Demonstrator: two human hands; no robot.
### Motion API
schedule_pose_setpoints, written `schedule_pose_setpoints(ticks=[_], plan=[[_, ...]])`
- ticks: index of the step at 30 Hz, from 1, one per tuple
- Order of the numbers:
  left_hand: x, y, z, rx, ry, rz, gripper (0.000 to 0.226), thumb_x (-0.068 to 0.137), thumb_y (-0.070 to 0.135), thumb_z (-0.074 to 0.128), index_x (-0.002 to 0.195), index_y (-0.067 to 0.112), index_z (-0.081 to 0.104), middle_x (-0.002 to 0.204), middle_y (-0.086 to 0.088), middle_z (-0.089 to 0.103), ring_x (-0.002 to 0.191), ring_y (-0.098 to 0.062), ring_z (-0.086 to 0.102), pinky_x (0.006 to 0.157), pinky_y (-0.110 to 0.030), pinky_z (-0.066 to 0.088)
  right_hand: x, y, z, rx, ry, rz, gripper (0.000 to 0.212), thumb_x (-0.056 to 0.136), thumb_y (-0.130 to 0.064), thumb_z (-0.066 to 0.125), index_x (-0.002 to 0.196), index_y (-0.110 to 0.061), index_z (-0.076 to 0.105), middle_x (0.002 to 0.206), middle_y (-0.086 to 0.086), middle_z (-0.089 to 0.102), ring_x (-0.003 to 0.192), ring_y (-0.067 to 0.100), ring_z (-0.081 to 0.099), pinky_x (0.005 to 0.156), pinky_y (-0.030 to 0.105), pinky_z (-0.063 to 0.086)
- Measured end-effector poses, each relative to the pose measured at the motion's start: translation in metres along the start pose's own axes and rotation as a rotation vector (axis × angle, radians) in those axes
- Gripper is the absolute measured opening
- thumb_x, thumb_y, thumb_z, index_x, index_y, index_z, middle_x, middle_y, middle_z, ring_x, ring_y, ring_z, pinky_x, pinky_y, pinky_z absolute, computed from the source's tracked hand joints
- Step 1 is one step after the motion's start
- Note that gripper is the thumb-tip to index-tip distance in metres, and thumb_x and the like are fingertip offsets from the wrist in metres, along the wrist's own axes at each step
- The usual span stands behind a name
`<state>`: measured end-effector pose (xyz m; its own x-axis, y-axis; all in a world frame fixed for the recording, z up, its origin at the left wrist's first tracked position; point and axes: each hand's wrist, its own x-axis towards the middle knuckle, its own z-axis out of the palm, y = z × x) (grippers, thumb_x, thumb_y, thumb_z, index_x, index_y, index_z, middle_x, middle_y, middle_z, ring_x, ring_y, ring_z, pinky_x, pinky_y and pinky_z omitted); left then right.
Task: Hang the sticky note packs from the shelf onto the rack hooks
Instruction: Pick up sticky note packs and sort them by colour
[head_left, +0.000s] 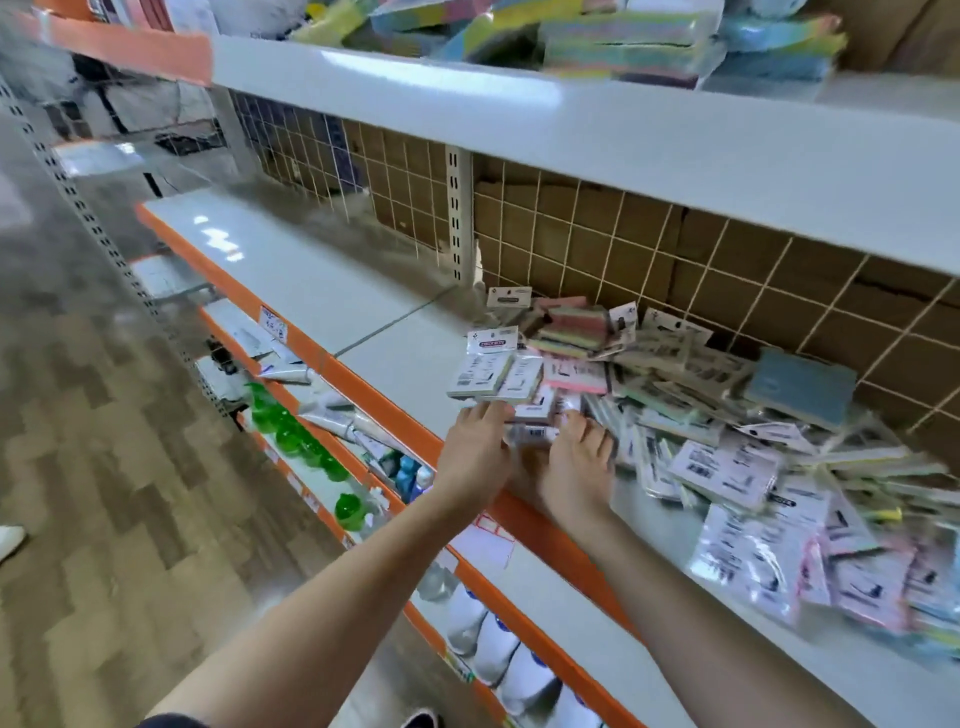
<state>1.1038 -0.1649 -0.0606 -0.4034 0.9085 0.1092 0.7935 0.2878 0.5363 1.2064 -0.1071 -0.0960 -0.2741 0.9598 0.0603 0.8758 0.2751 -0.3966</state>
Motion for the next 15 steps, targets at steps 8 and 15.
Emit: schedule_pose_setpoints(ticks=[8,15], plan=[[0.047,-0.030,0.010,0.209,-0.031,0.422,0.057,0.068,-0.002,0.065,0.123,0.009,0.058,0.130,-0.014,0.055,0.121,-0.034,0.050,0.094,-0.045,0.042,0.006,-0.018,0.022,-0.126,0.047,0.145,0.075,0.084,-0.036,0.058,0.144,-0.008,0.022,0.153,0.014,0.020,0.141,0.032,0.020,0.113,0.042,0.019],[0.064,-0.045,0.008,0.298,0.006,0.551,0.049,0.062,0.009,0.080,0.108,0.022,0.069,0.107,-0.010,0.064,0.093,-0.035,0.063,0.070,-0.043,0.051,0.002,-0.022,0.019,-0.152,0.151,0.137,0.072,0.083,-0.048,0.054,0.141,-0.009,0.035,0.142,0.010,0.040,0.133,0.028,0.035,0.109,0.037,0.028]])
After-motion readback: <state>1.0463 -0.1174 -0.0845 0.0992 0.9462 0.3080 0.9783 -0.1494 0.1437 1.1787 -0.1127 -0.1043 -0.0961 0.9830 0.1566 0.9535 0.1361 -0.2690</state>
